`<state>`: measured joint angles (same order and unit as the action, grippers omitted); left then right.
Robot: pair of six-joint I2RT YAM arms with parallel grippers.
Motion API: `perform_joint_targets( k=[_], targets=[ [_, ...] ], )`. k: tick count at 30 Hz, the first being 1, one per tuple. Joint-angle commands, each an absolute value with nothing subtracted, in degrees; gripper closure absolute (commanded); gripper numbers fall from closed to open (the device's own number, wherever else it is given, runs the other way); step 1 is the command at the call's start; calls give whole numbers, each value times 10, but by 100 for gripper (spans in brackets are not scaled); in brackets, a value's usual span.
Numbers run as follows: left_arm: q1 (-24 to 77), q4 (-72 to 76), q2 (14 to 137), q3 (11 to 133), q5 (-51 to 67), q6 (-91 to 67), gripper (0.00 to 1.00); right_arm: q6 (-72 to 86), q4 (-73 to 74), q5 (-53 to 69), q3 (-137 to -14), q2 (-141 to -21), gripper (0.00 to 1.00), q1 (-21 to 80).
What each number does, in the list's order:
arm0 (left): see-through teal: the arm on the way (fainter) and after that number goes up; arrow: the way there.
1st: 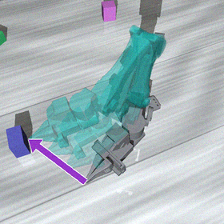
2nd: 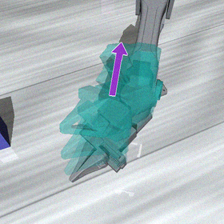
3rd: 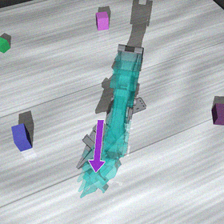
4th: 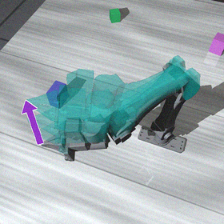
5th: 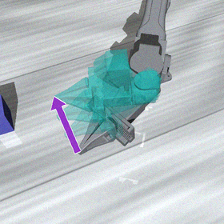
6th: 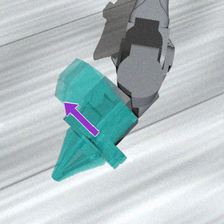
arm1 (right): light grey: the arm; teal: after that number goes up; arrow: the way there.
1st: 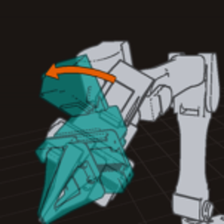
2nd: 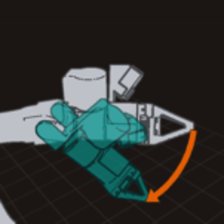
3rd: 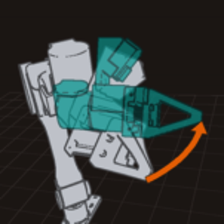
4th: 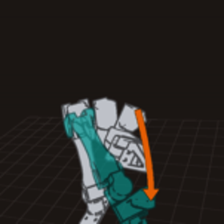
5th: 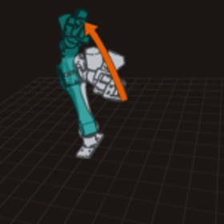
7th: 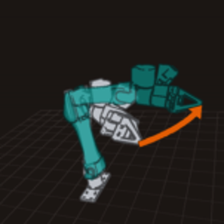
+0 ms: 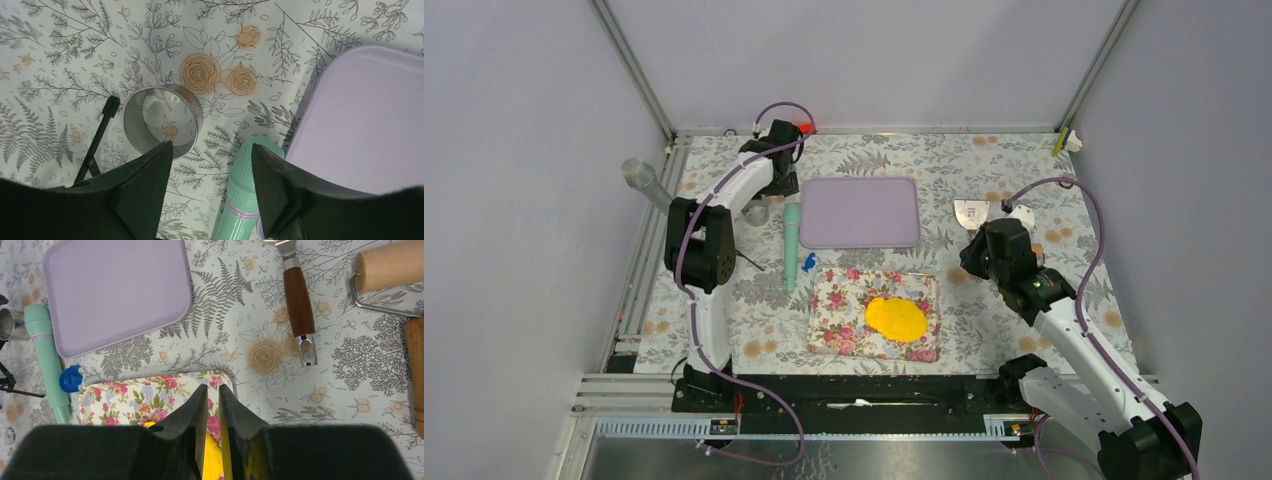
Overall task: Roll out the dumpling wrappers from the dough
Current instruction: Pick up the dumpling mold from the center of the board.
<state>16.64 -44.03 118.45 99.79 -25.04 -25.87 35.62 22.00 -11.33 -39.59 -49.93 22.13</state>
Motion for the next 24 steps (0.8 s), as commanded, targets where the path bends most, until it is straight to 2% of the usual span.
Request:
perform_joint_targets(
  k=[1,5,9,16,22,24],
  targets=[
    [138,-428,1197,1026,-198,-257,37,346,226,-160,-415,-513,79,225],
    [134,-425,1211,1017,-208,-258,40,338,225,-164,-431,-542,79,225],
    [130,-418,1216,1006,-216,-264,51,337,214,-171,-437,-560,79,225],
    [124,-422,1235,1007,-225,-262,56,337,207,-168,-464,-604,79,225],
    [123,-424,1242,1001,-236,-263,58,336,194,-178,-461,-598,79,225],
    [123,-424,1244,1000,-232,-264,64,334,195,-179,-462,-597,79,225]
  ],
)
